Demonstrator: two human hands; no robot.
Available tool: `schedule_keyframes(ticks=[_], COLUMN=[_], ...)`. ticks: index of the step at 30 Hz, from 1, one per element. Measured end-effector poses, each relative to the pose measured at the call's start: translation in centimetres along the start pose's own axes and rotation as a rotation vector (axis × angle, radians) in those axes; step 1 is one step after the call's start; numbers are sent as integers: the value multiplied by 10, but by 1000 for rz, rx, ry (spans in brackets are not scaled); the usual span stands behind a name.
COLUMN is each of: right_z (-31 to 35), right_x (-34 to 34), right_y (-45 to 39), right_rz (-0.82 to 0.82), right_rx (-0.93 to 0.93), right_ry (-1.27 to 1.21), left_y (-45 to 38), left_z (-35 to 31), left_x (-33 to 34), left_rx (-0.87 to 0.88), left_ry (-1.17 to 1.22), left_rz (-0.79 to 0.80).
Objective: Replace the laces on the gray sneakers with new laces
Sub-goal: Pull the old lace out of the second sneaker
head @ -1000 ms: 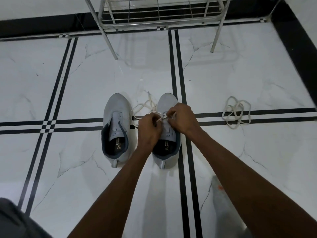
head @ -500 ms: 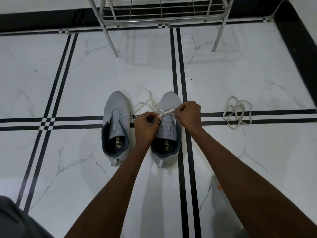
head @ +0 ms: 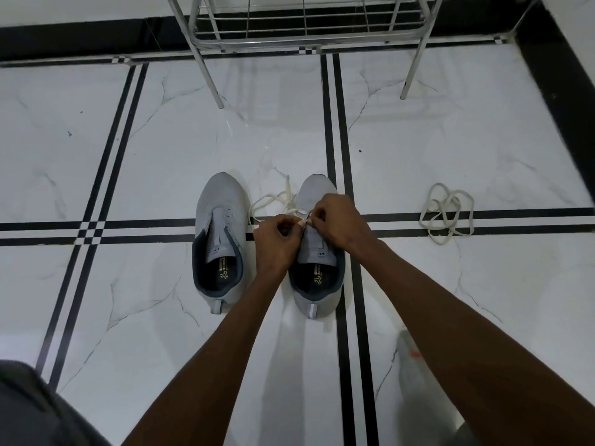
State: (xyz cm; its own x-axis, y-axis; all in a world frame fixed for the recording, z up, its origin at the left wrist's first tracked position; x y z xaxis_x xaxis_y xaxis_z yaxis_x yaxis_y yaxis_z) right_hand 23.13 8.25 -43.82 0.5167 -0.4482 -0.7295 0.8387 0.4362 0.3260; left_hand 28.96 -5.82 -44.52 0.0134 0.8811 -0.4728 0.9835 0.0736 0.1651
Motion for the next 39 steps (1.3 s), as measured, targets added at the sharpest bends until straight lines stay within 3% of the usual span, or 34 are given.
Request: schedule_keyframes(ticks=[2,6,8,10,12,15,18,22,24,27,29,31,33,37,39], right_z=[-9,-75,-76,-47,-16,1,-5,-62,-83,-53,-16,0,-3,-57,-76], right_x=[-6,-35,-45,-45,-29,-7,-3,-47,-52,-41,-22,-1,5,-31,-42], right_y=[2,25,36,33,22,11,4,17,26,22,14,8,6,22,28], right_rz=[-80,-351,-419,-381,-197,-54,-53,-359,-343,-303,-161,-68,-83,-343,-325], right_rx=[46,352,325,140,-2,-28,28,285,392,225,58,4,21,347,416], right_ry=[1,-109,-104,-152,-153,-126,-20,47,25,-118,-145,-138,-136,-205,-225], left_y=[0,-1,-1,-2,-2,-2,-1,-1,0,0,0,0,0,1,2], left_z=[0,3,2,2,1,0,0,7,6,3,2,4,4,6,5], left_x=[1,0,1,1,3,2,1,0,-1,-1,-1,-1,-2,-6,-8], left_rx=[2,-35,-42,-38,-32,-12,-9,-31,-37,-32,-25,-17,-17,-30,-20], left_ry=[5,18,20,12,7,0,-11,29,35,16,8,7,-4,18,12], left_rz=[-7,-7,-11,-15,-6,7,5,18,17,3,11,21,15,-8,-8])
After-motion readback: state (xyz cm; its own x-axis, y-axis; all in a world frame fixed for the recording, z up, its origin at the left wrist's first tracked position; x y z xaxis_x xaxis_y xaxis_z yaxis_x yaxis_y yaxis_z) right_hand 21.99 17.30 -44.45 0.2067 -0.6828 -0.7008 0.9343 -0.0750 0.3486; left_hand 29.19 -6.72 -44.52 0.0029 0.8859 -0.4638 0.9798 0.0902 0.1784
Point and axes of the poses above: each hand's wrist, its own y-axis away from the middle knuckle, its own x-axis out of the palm, z = x × y, the point moved 8 cm from there along -y, towards the middle knuckle, and after that the axes turned 14 degrees about z, right-handed, at the moved point
